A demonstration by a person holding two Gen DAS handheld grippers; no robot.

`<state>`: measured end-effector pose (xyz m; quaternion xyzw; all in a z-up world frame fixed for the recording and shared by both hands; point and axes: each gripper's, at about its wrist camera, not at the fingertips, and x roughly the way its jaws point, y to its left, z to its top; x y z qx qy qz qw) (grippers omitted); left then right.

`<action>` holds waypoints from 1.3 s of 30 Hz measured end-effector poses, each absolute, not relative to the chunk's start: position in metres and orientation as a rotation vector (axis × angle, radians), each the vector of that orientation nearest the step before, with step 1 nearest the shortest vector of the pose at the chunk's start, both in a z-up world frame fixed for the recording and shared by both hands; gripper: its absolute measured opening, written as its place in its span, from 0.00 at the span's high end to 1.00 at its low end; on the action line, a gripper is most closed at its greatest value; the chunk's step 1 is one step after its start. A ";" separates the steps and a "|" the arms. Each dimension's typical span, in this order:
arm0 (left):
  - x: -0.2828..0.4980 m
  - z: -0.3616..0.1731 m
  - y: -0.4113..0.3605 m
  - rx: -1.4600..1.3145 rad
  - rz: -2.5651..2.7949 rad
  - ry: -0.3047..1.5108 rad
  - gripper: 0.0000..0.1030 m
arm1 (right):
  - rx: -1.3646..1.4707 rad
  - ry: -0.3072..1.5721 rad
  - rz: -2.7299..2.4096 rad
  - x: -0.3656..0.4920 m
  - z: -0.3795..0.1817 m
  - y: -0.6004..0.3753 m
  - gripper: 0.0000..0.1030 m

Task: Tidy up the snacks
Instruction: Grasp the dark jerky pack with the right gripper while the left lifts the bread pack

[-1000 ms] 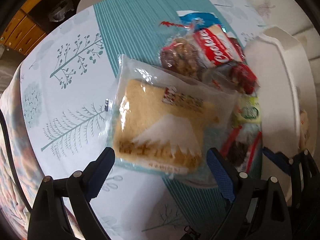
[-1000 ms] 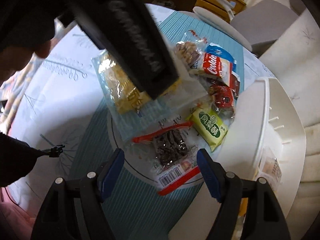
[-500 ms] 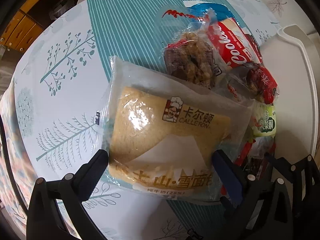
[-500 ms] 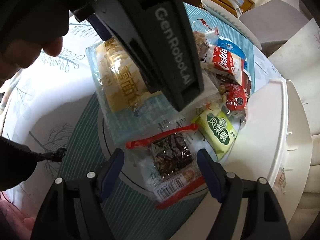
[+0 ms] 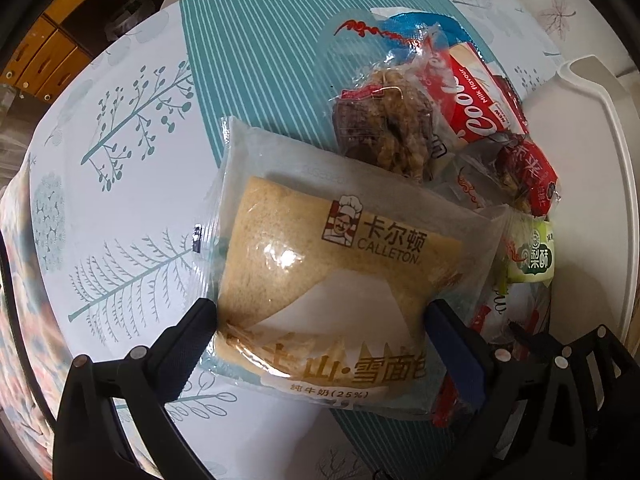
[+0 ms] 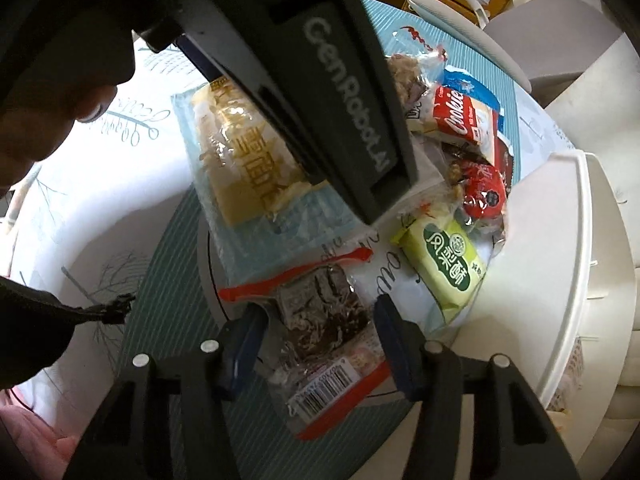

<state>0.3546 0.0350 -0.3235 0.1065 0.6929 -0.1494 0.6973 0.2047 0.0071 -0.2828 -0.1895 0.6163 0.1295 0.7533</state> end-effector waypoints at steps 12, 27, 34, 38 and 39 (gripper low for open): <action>0.335 -0.312 0.040 0.206 -0.329 1.540 0.09 | -0.321 1.472 0.271 0.186 -0.283 0.005 0.47; 0.303 -0.287 0.105 0.023 -0.275 1.541 0.91 | -0.140 1.604 0.281 0.129 -0.277 0.018 0.47; 0.281 -0.285 0.133 -0.091 -0.270 1.586 0.94 | -0.110 1.576 0.229 0.113 -0.257 0.015 0.47; 0.268 -0.275 0.147 -0.118 -0.273 1.579 0.94 | -0.088 1.557 0.198 0.111 -0.245 0.001 0.47; 0.258 -0.271 0.150 -0.136 -0.272 1.572 0.94 | -0.084 1.555 0.194 0.117 -0.244 0.002 0.47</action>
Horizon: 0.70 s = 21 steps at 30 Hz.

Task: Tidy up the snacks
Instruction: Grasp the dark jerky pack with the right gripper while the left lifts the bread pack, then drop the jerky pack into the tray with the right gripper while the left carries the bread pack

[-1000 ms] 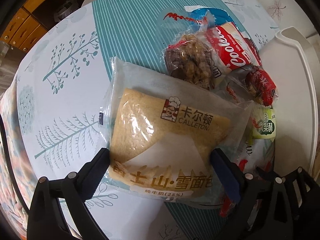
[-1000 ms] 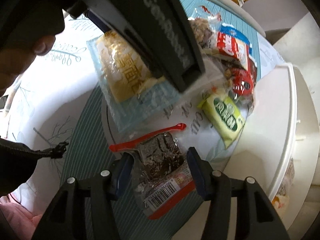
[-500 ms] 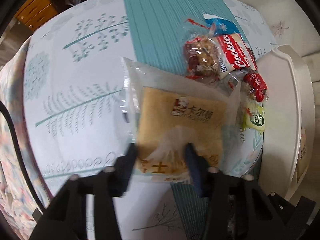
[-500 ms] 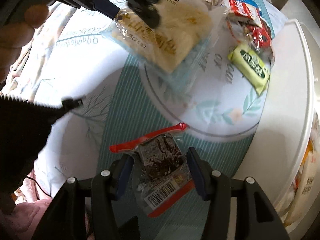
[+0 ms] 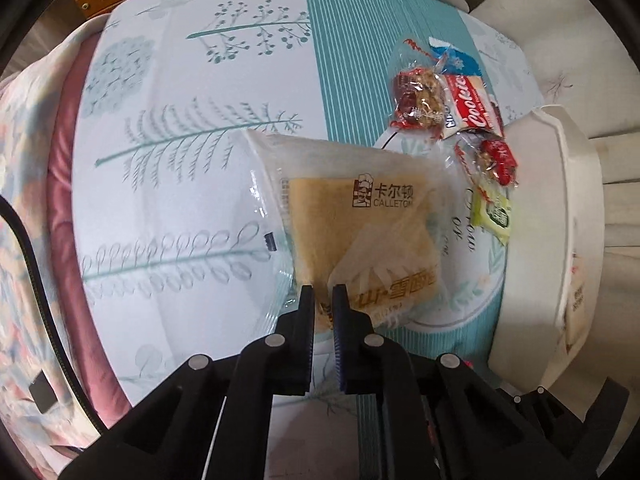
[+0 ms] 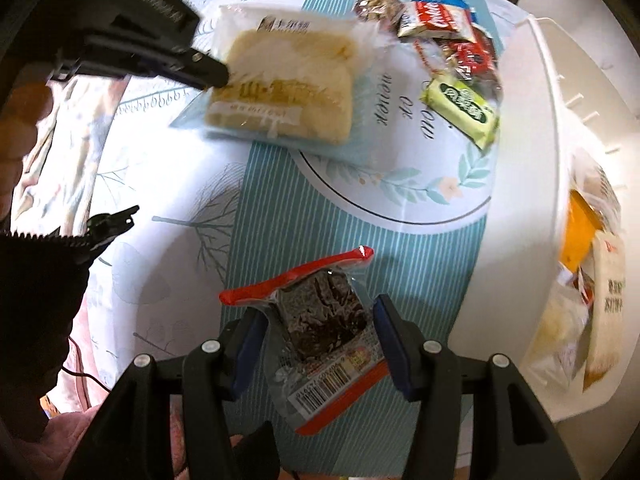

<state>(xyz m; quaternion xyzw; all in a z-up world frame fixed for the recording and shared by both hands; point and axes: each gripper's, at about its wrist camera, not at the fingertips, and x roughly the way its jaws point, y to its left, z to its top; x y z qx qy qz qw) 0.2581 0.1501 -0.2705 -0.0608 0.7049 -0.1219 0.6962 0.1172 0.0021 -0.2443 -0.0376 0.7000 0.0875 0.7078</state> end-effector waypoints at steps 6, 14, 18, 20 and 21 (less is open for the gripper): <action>0.245 -0.248 0.165 -0.190 -0.285 1.549 0.94 | -0.045 1.526 0.147 0.129 -0.237 -0.015 0.47; 0.236 -0.205 0.167 -0.254 -0.358 1.497 0.96 | 0.034 1.487 0.079 0.124 -0.211 -0.042 0.47; 0.234 -0.189 0.162 -0.258 -0.385 1.463 0.96 | 0.061 1.462 0.061 0.115 -0.200 -0.047 0.47; 0.234 -0.188 0.160 -0.261 -0.367 1.456 0.96 | 0.076 1.449 0.057 0.113 -0.194 -0.053 0.47; 0.233 -0.189 0.160 -0.259 -0.359 1.459 0.95 | 0.084 1.443 0.056 0.111 -0.191 -0.052 0.47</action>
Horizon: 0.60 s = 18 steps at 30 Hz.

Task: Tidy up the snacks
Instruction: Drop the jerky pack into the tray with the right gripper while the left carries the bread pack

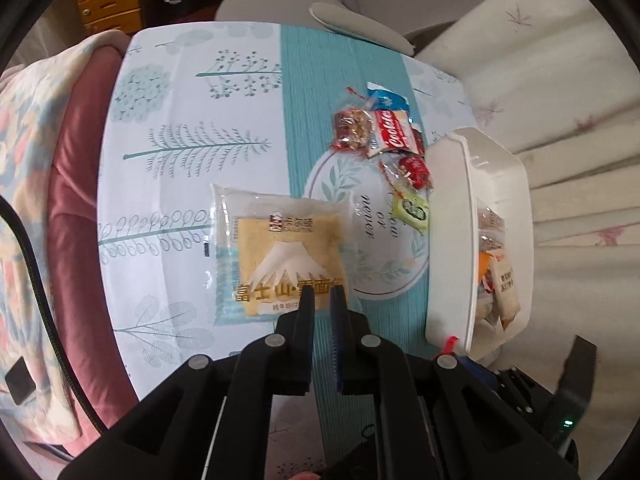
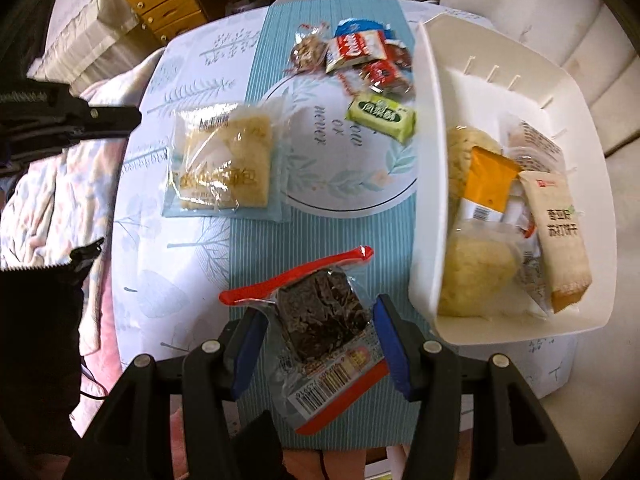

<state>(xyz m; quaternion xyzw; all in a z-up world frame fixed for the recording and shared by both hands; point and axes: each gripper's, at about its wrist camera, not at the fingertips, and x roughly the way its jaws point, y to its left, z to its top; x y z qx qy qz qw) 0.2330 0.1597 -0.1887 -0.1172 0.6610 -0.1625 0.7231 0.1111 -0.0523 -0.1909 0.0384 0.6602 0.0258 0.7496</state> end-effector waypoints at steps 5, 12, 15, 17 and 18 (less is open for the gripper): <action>0.234 -0.205 0.161 -0.300 -0.305 1.505 0.74 | 0.158 1.402 0.080 0.108 -0.173 -0.062 0.47; 0.236 -0.234 0.151 -0.294 -0.227 1.568 0.23 | 0.199 1.351 0.071 0.112 -0.149 -0.095 0.47; 0.238 -0.247 0.144 -0.300 -0.196 1.596 0.16 | 0.203 1.350 0.046 0.114 -0.145 -0.113 0.47; 0.239 -0.254 0.140 -0.286 -0.174 1.607 0.15 | 0.205 1.352 0.035 0.115 -0.143 -0.123 0.47; 0.240 -0.258 0.137 -0.279 -0.163 1.616 0.14 | 0.206 1.354 0.027 0.115 -0.143 -0.130 0.47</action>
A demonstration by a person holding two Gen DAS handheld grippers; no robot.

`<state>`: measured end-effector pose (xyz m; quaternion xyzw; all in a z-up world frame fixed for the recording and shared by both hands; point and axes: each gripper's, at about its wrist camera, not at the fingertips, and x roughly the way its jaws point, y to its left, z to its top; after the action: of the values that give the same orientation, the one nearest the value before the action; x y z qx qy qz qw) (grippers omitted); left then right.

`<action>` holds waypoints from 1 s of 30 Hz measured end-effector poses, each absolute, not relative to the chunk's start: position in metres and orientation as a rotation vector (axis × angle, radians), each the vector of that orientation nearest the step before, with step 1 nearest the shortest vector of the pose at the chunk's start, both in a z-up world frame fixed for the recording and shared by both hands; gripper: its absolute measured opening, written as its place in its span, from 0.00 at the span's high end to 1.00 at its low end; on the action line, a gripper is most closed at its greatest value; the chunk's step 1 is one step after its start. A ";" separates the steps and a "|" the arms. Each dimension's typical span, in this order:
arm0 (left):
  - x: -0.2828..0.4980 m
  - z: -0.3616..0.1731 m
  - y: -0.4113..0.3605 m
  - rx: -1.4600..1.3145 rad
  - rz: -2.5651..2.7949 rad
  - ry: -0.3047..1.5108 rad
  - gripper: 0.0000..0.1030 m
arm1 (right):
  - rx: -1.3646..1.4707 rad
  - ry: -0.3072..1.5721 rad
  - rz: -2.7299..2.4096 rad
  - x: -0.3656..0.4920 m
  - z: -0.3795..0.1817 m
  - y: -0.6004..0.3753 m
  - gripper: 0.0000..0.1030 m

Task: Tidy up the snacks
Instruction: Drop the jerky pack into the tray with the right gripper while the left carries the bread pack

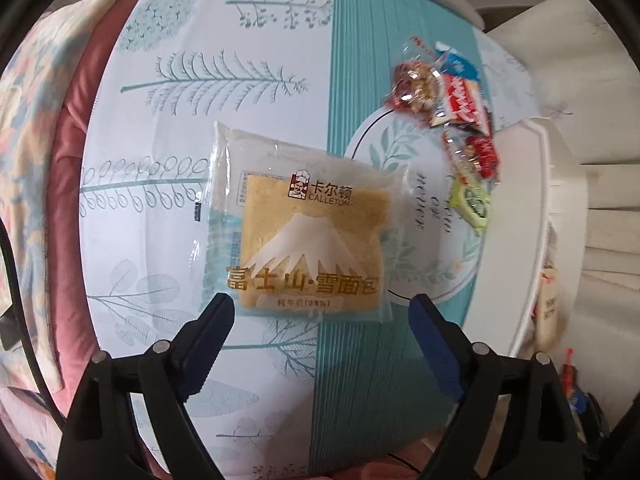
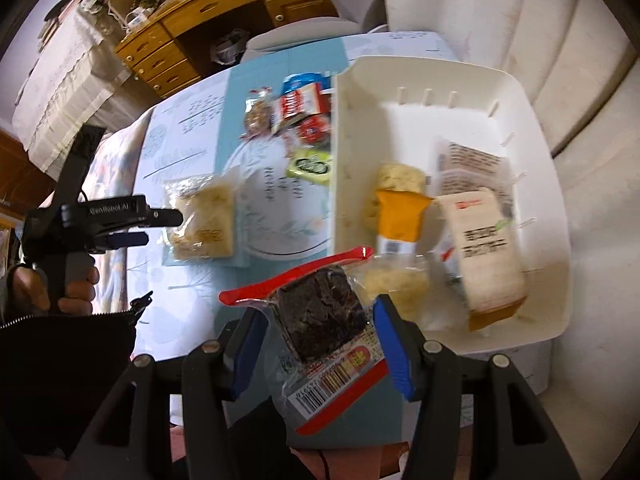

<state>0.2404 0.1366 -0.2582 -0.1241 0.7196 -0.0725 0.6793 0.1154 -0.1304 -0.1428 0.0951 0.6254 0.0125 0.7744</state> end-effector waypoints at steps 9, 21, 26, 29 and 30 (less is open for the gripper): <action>0.258 -0.293 0.112 -0.192 -0.088 1.655 0.05 | 0.203 1.374 -0.006 0.118 -0.142 -0.171 0.47; 0.273 -0.326 0.102 -0.103 0.043 1.672 0.00 | 0.194 1.386 -0.005 0.128 -0.143 -0.204 0.47; 0.284 -0.332 0.100 -0.090 0.072 1.654 0.00 | 0.206 1.396 -0.018 0.132 -0.150 -0.217 0.47; 0.288 -0.334 0.096 -0.072 0.089 1.638 0.00 | 0.219 1.402 -0.030 0.135 -0.154 -0.224 0.47; 0.288 -0.335 0.095 -0.064 0.088 1.626 0.00 | 0.223 1.403 -0.034 0.136 -0.156 -0.227 0.47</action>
<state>0.2879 0.0954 -0.3350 -0.0288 0.7258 0.0391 0.6861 0.1362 -0.2270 -0.1561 0.1025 0.6441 -0.0155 0.7579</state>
